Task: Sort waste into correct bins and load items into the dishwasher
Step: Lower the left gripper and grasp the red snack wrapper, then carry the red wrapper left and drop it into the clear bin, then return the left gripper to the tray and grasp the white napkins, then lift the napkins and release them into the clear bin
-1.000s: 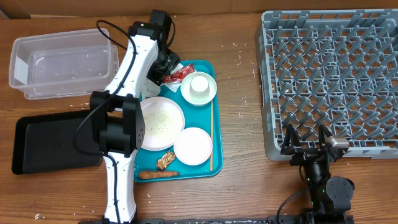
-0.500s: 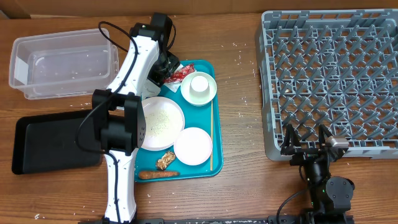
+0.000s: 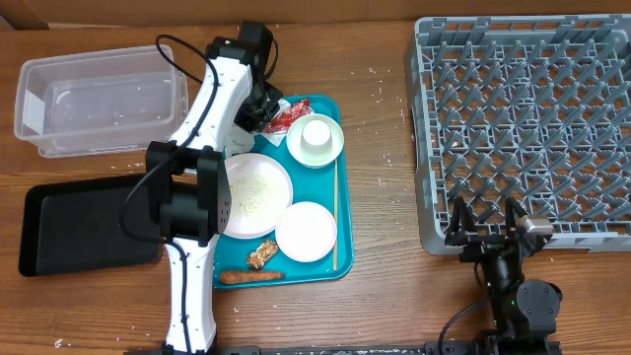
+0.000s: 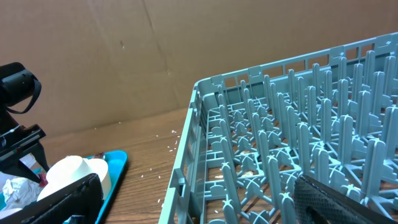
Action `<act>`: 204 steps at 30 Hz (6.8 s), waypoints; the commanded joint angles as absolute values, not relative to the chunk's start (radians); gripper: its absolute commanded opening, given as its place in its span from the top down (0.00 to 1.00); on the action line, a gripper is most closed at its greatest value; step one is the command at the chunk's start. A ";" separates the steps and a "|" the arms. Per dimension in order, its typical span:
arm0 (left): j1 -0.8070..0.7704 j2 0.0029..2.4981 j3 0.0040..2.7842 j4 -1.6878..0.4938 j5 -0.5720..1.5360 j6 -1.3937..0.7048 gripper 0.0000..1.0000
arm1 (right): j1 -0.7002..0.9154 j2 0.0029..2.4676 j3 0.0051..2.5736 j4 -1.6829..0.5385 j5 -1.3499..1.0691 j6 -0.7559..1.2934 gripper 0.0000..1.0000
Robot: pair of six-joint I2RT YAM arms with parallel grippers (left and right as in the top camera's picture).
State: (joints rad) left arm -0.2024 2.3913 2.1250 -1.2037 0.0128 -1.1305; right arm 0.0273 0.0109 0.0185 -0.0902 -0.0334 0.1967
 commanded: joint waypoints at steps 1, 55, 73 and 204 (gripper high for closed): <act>-0.199 2.405 2.118 -1.207 0.052 -1.137 0.85 | 0.033 0.003 0.008 -0.084 -0.023 0.190 0.00; 0.407 2.401 2.839 -1.529 -0.086 -1.065 0.40 | 0.033 0.003 0.008 -0.084 -0.023 0.190 0.00; 0.290 2.401 2.834 -1.670 0.484 -0.400 0.12 | 0.033 0.003 0.008 -0.084 -0.023 0.190 0.00; -0.154 2.498 2.682 -1.486 -0.069 -0.418 0.21 | 0.033 0.003 0.008 -0.084 -0.023 0.190 0.00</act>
